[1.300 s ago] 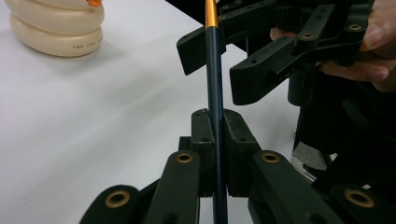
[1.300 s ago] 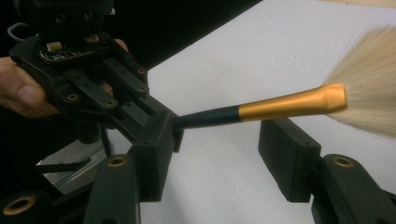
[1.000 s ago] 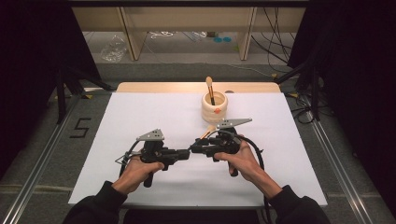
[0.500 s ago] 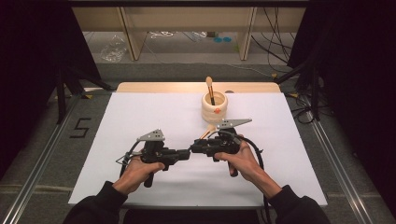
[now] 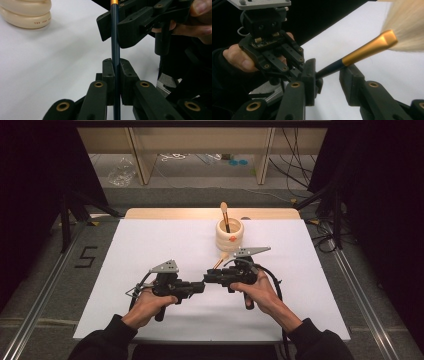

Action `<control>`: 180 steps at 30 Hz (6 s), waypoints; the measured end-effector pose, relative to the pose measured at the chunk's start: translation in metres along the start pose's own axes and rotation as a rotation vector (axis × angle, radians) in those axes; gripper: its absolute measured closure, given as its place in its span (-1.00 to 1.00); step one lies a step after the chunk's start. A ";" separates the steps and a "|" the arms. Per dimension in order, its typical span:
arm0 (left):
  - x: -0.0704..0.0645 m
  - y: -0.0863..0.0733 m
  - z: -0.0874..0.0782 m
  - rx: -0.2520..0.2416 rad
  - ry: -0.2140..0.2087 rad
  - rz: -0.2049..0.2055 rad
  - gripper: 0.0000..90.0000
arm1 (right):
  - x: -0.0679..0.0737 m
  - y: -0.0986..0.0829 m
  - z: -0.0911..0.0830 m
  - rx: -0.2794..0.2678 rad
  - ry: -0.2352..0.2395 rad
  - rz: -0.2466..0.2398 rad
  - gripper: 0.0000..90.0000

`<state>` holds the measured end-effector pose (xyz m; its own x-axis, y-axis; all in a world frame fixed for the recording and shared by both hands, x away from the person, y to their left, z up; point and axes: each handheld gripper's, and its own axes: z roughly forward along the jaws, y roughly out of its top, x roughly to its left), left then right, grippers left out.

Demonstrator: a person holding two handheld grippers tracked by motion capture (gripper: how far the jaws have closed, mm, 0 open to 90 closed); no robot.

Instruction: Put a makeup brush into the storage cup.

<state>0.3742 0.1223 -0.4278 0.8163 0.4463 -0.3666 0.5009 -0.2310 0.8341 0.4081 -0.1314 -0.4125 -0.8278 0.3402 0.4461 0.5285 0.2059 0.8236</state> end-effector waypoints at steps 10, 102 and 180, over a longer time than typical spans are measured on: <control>-0.004 -0.003 0.010 0.027 -0.003 0.009 0.87 | 0.002 0.000 0.000 -0.006 0.018 -0.001 0.68; -0.013 -0.006 0.009 0.029 0.036 0.029 0.13 | 0.008 0.006 -0.005 -0.032 -0.044 -0.101 0.85; -0.002 -0.058 -0.043 0.061 0.260 0.132 -0.53 | -0.082 0.098 -0.042 -0.238 -0.393 -0.126 0.85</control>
<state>0.3312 0.1720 -0.4572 0.7787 0.6133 -0.1321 0.4180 -0.3502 0.8383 0.5197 -0.1778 -0.3535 -0.7245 0.6569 0.2088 0.3325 0.0677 0.9407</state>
